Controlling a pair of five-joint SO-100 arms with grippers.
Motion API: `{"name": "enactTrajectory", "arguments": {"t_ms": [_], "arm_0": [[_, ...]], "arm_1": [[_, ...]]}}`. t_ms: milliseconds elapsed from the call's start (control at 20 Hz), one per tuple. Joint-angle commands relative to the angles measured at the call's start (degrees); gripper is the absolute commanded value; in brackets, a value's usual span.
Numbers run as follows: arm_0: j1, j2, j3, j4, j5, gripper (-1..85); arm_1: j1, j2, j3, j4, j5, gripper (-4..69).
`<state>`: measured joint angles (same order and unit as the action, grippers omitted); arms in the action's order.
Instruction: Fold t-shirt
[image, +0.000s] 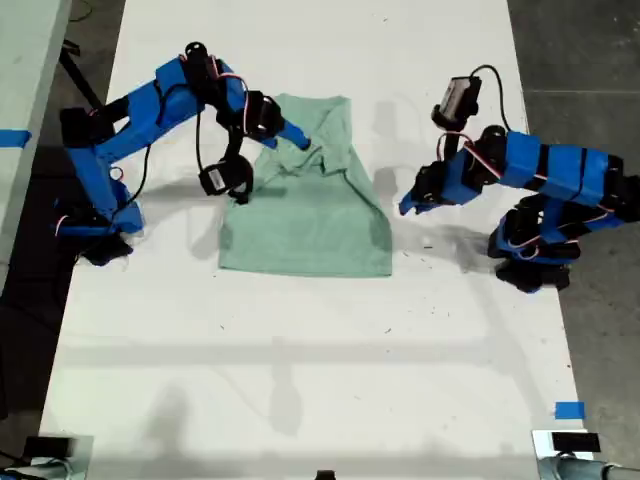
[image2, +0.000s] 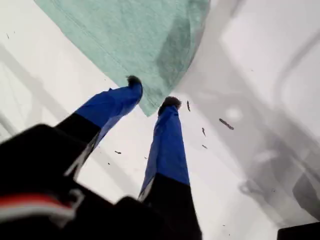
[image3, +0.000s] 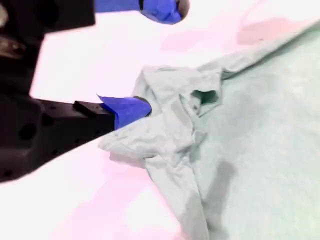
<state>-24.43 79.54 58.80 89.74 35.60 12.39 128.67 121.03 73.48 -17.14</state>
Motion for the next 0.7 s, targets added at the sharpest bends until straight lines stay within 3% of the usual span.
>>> {"name": "enactTrajectory", "arguments": {"t_ms": [0, 250, 450, 650], "arm_0": [[6.1, 18.4, 21.9, -5.5, -3.3, 31.0], [8.7, 45.4, 55.3, -12.6, -12.3, 30.6], [11.8, 50.1, 61.1, -13.9, -16.1, 30.0], [15.0, 45.2, 61.7, -18.7, -18.6, 29.6]], "arm_1": [[-1.7, 1.4, 0.5, -3.5, -1.0, 22.0], [-3.0, 0.0, 4.7, -7.4, -3.5, 27.2], [-3.4, -4.7, 6.2, -11.1, -7.6, 28.6], [-2.5, -12.4, 8.3, -19.3, -11.4, 28.8]]}}
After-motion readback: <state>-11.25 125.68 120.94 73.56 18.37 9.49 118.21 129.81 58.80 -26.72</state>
